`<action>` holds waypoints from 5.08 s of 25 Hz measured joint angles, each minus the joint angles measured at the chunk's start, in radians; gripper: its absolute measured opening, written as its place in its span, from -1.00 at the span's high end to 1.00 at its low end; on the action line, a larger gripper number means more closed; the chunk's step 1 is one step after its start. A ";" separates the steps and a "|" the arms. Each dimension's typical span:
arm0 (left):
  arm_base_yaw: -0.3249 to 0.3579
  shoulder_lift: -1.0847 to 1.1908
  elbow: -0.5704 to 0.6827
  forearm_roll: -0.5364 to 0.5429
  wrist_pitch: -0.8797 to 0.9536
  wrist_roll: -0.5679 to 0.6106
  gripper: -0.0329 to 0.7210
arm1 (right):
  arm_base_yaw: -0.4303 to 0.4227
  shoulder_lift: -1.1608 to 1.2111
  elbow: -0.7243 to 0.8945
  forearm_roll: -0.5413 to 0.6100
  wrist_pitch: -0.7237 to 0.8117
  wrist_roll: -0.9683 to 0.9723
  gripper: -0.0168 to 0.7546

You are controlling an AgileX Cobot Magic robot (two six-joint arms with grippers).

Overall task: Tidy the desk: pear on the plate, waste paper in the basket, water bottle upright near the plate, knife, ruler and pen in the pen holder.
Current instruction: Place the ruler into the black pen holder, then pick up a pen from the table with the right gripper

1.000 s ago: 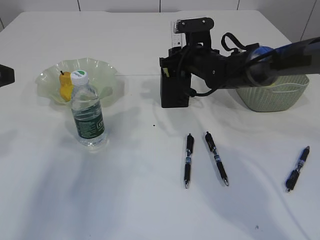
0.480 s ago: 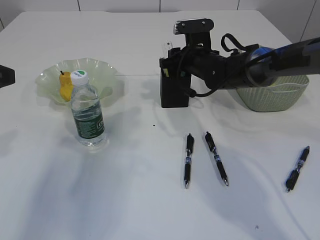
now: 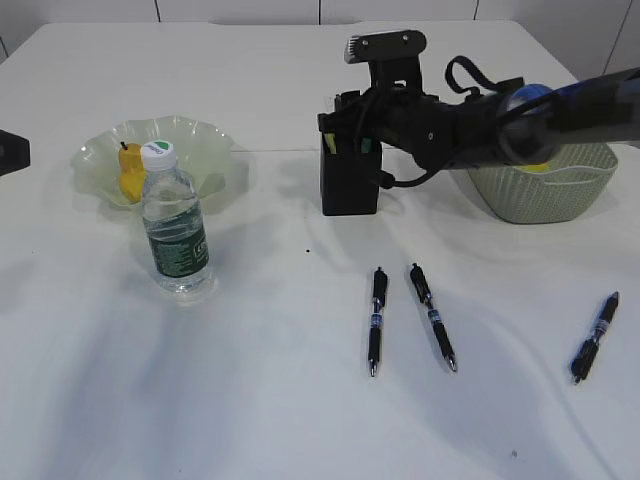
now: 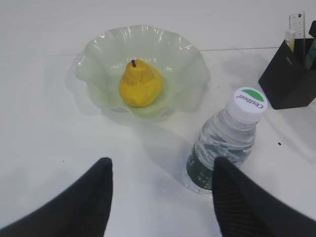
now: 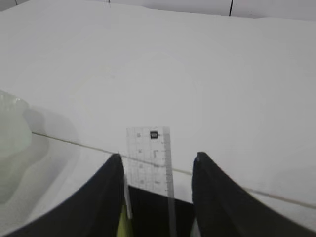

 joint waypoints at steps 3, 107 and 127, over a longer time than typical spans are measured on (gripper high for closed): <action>0.000 0.000 0.000 0.000 0.000 0.000 -0.27 | 0.000 -0.062 0.000 -0.032 0.063 0.000 0.08; 0.000 0.000 0.000 -0.047 0.069 0.000 -0.27 | 0.000 -0.099 0.000 -0.199 1.375 0.327 0.00; 0.000 0.000 0.000 -0.047 0.069 0.000 -0.27 | 0.000 -0.039 0.000 -0.193 1.326 0.359 0.00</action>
